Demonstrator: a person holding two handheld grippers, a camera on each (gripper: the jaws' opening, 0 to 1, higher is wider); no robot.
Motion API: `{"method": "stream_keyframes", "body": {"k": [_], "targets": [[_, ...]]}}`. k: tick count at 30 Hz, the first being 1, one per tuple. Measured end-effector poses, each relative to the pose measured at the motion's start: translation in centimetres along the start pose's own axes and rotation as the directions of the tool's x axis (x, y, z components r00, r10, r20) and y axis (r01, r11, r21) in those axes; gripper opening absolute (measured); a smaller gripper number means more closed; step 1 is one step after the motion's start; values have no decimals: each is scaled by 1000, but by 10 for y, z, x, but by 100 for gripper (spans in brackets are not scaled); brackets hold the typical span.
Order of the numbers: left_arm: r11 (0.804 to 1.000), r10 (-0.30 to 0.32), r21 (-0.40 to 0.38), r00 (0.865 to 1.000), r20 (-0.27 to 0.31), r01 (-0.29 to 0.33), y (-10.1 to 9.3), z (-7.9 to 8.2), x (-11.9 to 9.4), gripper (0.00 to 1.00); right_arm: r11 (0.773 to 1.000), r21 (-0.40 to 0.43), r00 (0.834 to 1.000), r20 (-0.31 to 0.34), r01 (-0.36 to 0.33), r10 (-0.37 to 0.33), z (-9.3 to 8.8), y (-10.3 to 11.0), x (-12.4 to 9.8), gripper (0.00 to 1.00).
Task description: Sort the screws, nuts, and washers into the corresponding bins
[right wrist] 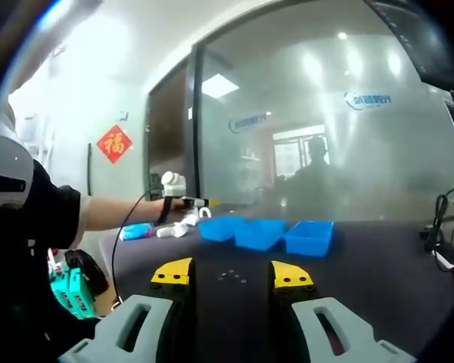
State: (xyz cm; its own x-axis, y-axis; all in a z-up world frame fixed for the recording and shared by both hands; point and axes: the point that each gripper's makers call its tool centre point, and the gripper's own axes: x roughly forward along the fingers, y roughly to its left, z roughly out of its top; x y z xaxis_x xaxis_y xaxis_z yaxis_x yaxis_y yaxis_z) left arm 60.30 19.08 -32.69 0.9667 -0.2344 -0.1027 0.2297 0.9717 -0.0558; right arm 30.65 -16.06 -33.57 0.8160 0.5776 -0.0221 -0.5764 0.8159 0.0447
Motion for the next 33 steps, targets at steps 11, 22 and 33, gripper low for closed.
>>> {"method": "stream_keyframes", "body": {"k": [11, 22, 33], "targets": [[993, -114, -19, 993, 7, 114, -35, -19, -43, 38, 1000, -3, 1000, 3, -3, 4, 1, 1, 3, 34], [960, -276, 71, 960, 44, 273, -102, -30, -118, 40, 1000, -5, 1000, 3, -9, 9, 1, 4, 3, 34], [902, -429, 82, 900, 70, 424, -136, -29, -195, 40, 1000, -5, 1000, -1, -9, 9, -1, 1, 5, 34]]}}
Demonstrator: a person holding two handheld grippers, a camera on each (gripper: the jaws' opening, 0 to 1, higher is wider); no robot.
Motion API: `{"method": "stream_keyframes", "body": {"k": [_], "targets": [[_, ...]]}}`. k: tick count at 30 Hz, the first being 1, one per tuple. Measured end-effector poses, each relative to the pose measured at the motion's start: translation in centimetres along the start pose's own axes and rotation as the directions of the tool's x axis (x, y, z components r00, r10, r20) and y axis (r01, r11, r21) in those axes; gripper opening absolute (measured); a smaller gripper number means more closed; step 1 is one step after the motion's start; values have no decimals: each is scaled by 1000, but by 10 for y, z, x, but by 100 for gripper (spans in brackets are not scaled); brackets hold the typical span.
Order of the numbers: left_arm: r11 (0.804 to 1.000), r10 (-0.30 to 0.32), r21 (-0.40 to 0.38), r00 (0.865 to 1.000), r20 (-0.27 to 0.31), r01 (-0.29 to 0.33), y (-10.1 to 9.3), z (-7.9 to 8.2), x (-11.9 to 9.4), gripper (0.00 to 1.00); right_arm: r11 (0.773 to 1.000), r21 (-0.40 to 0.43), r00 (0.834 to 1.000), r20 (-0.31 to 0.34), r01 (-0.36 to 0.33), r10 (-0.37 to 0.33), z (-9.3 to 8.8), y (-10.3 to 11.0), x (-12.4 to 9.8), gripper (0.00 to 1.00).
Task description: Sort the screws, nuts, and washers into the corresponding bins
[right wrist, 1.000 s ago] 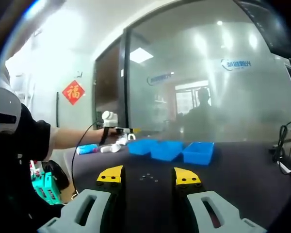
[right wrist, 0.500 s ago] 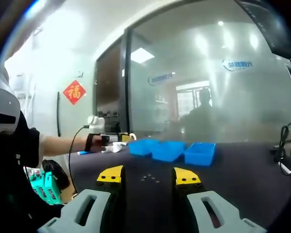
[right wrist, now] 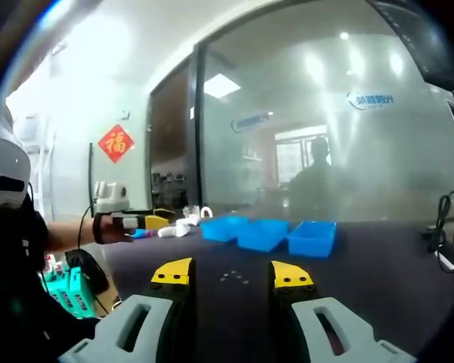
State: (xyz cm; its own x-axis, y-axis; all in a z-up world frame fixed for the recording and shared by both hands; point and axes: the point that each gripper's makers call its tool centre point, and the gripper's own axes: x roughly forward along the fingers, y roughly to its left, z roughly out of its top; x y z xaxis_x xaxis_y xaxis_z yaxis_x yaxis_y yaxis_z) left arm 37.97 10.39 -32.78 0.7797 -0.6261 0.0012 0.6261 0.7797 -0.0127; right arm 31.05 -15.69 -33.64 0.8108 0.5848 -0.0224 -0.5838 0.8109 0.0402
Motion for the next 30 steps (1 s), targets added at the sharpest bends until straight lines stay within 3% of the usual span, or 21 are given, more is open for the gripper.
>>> {"method": "stream_keyframes", "body": {"k": [7, 15, 19, 30], "targets": [[998, -54, 15, 998, -20, 55, -14, -3, -28, 40, 1000, 2, 1000, 3, -5, 5, 0, 0, 2, 34], [997, -76, 20, 996, -41, 77, -13, -8, -51, 40, 1000, 6, 1000, -2, -6, 6, -3, -1, 2, 34], [995, -103, 1, 990, -98, 104, -15, -16, -52, 40, 1000, 6, 1000, 0, -6, 6, -2, -1, 3, 34], [996, -94, -22, 974, -206, 91, -4, -27, -33, 40, 1000, 9, 1000, -9, -5, 5, -7, 0, 2, 34]]}}
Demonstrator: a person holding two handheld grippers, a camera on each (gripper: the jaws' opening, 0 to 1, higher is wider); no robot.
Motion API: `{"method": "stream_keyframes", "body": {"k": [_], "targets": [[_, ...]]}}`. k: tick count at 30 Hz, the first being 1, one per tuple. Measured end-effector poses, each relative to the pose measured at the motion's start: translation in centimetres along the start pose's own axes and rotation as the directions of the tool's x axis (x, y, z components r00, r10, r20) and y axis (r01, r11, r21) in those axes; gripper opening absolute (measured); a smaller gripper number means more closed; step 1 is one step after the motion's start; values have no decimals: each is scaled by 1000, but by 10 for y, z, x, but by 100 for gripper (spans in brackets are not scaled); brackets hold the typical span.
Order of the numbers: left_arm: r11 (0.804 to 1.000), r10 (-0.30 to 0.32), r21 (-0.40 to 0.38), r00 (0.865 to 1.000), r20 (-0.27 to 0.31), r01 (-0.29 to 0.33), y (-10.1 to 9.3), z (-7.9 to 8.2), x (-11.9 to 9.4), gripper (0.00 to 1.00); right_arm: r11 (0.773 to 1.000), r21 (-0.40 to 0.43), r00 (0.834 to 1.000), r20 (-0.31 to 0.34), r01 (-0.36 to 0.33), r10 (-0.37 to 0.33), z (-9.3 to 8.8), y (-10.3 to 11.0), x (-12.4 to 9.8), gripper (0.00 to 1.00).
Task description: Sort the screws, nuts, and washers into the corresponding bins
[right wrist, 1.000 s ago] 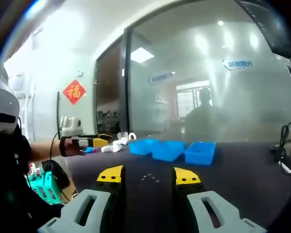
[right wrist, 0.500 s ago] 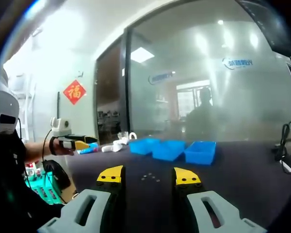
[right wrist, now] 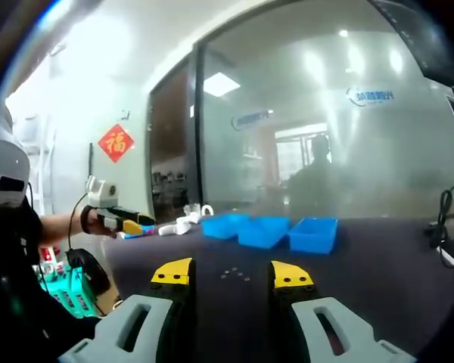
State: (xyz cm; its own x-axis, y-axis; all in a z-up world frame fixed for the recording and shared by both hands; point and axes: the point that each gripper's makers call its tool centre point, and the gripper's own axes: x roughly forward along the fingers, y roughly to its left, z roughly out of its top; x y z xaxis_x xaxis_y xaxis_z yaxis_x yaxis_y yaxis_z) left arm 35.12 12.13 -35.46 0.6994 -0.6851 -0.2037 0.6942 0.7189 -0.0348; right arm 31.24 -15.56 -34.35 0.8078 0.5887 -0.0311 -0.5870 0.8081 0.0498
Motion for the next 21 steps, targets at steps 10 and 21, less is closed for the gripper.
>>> {"method": "stream_keyframes", "body": {"k": [10, 21], "targets": [[999, -50, 11, 992, -119, 52, -5, 4, 38, 40, 1000, 7, 1000, -1, 9, -9, -3, -4, -2, 34], [995, -90, 14, 960, -264, 97, -10, -6, 78, 40, 1000, 18, 1000, -6, 10, -10, -8, -8, -1, 34]]}}
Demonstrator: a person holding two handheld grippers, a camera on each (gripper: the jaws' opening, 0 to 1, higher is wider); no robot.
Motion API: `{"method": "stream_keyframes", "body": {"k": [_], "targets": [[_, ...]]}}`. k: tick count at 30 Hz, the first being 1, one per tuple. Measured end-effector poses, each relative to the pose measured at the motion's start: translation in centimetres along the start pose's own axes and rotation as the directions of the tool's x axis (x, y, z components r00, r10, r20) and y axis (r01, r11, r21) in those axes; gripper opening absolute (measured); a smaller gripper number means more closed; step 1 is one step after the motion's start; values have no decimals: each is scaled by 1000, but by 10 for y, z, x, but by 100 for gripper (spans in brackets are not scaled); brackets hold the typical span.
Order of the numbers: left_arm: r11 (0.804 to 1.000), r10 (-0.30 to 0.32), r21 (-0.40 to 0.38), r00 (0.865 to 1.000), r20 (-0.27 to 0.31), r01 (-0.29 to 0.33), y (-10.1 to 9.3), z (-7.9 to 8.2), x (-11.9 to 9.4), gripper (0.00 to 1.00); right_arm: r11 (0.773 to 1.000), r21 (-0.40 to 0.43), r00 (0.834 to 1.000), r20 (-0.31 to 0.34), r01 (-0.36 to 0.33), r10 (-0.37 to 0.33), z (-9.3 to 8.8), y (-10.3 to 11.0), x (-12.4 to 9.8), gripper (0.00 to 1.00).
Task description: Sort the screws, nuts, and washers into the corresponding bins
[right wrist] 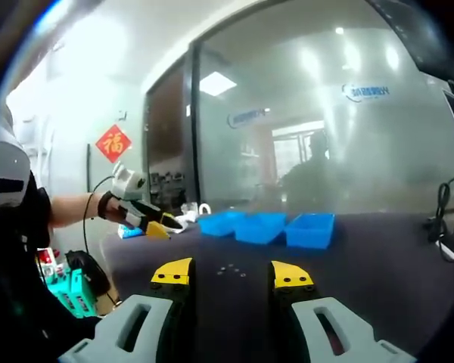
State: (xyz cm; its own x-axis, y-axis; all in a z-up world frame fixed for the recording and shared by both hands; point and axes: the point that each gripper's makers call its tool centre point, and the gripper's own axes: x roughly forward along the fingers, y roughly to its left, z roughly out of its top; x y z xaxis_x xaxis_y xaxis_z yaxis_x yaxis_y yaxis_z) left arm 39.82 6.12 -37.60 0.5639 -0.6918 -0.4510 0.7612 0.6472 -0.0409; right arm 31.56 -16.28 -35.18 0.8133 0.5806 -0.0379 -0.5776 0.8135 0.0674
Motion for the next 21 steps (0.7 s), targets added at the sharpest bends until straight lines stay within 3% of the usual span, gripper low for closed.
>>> {"method": "stream_keyframes", "body": {"k": [9, 13, 21], "targets": [[1000, -16, 11, 990, -139, 18, 0, -6, 37, 40, 1000, 15, 1000, -4, 0, 0, -6, -2, 1, 34], [999, -28, 15, 980, -197, 32, -9, -13, 50, 39, 1000, 26, 1000, -3, 6, -6, -9, -4, 0, 34], [1000, -26, 3, 956, -291, 28, -9, -28, 74, 35, 999, 34, 1000, -9, 22, -22, -12, -9, -4, 34]]}}
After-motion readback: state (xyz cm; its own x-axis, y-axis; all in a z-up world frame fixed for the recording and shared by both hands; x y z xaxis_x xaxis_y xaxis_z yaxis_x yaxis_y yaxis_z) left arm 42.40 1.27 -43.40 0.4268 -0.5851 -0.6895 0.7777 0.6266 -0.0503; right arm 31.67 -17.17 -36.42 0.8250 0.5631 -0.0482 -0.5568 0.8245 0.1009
